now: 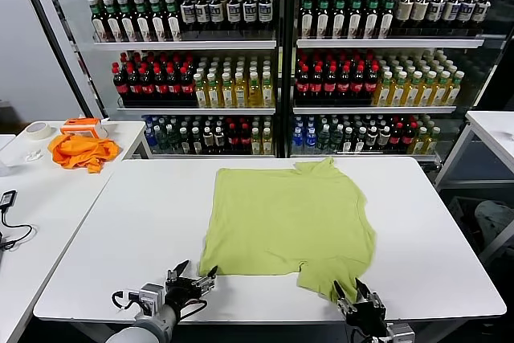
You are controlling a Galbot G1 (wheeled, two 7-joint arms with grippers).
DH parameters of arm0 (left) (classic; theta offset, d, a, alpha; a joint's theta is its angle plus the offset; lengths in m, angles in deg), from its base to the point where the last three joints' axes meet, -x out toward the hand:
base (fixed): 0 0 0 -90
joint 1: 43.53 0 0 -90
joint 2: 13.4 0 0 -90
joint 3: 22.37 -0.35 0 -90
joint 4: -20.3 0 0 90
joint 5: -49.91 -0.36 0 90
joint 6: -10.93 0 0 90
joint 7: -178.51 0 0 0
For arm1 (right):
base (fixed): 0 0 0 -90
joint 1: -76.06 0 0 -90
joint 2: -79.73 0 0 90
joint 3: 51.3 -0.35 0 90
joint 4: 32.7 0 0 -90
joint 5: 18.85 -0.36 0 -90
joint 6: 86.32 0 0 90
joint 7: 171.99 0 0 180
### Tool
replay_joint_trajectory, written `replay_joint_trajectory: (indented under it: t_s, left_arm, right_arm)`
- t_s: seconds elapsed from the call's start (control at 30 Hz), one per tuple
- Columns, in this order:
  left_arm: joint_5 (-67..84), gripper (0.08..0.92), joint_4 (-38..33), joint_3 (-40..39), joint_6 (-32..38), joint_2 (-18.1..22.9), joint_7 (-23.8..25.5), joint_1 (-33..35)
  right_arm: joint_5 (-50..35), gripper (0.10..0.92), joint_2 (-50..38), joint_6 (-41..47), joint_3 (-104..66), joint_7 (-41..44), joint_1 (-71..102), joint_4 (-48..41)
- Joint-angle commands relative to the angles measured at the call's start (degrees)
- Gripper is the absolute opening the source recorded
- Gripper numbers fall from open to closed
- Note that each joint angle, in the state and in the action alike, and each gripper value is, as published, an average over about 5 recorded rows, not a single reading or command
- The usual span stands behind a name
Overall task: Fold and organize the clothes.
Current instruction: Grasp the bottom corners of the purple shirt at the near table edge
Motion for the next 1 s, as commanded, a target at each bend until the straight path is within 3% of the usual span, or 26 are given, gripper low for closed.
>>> replay_joint_trajectory:
  t_s: [0.03,0.17,0.53,1.0]
  left_arm:
    - [-0.15,0.508,0.42,-0.45,-0.22,0.06,0.02,0.17]
    - [-0.46,0.404,0.4,-0.77,0.03,0.3,0.23,0.02]
    - [-0.01,0.107,-1.32,0.24,1.46,-0.86,0.73,-0.98]
    - [5.64,0.085,-13.27,9.13,1.39,-7.01,0.04,11.76]
  right_arm:
    - [-0.57,0.196,-0.08,-0.15,0.29,0.0,-0.08,-0.21]
    - [-0.59,0.123,-0.17,-0.81,0.07,0.42,-0.57,0.08]
    - [-2.32,0.119,-2.36,0.34,-3.78,0.98,0.97,6.41]
    - [1.18,0.119,-3.81,5.73,-5.64,0.27,14.55,16.73]
